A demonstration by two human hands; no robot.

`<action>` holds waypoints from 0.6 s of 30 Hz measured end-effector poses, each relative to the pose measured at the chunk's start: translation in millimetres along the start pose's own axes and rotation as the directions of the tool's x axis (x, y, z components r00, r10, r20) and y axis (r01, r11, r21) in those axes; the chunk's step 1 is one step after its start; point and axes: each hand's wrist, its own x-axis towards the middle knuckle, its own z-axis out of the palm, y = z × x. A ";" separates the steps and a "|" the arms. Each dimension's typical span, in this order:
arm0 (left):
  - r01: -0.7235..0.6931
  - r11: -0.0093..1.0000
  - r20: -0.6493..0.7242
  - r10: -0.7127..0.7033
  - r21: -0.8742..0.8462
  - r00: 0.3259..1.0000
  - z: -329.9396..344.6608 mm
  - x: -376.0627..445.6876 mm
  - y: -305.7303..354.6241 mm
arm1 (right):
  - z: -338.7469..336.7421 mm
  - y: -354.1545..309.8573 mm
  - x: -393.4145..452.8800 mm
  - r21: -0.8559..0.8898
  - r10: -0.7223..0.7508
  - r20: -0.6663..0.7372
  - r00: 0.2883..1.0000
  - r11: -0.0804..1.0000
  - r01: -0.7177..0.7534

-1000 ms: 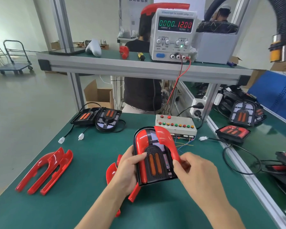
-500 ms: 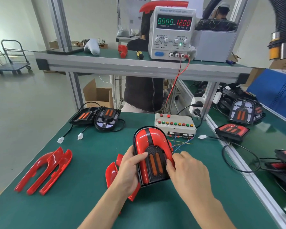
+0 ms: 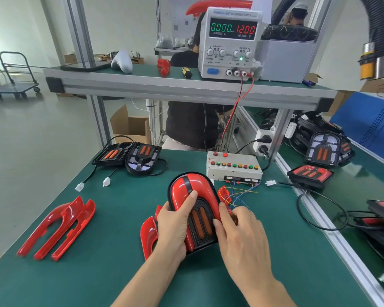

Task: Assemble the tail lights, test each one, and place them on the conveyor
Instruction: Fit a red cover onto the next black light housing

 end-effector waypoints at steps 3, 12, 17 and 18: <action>0.034 0.998 0.007 -0.034 -0.053 0.999 0.5 -3.2 2.5 | 0.4 3.0 -6.0 0.319 0.119 0.087 0.989 0.937 -0.141; 0.055 0.996 0.057 -0.052 -0.065 0.997 7.5 -7.0 2.8 | 2.5 9.5 -0.6 0.725 0.281 0.603 0.747 0.197 -0.660; 0.043 0.997 0.052 -0.039 -0.068 0.998 6.7 -5.8 3.8 | 2.0 4.8 1.4 0.707 0.283 0.685 0.671 -0.039 -0.706; 0.041 0.997 0.047 -0.038 -0.067 0.998 6.6 -5.9 3.8 | 2.1 4.1 1.5 0.702 0.277 0.696 0.662 -0.073 -0.708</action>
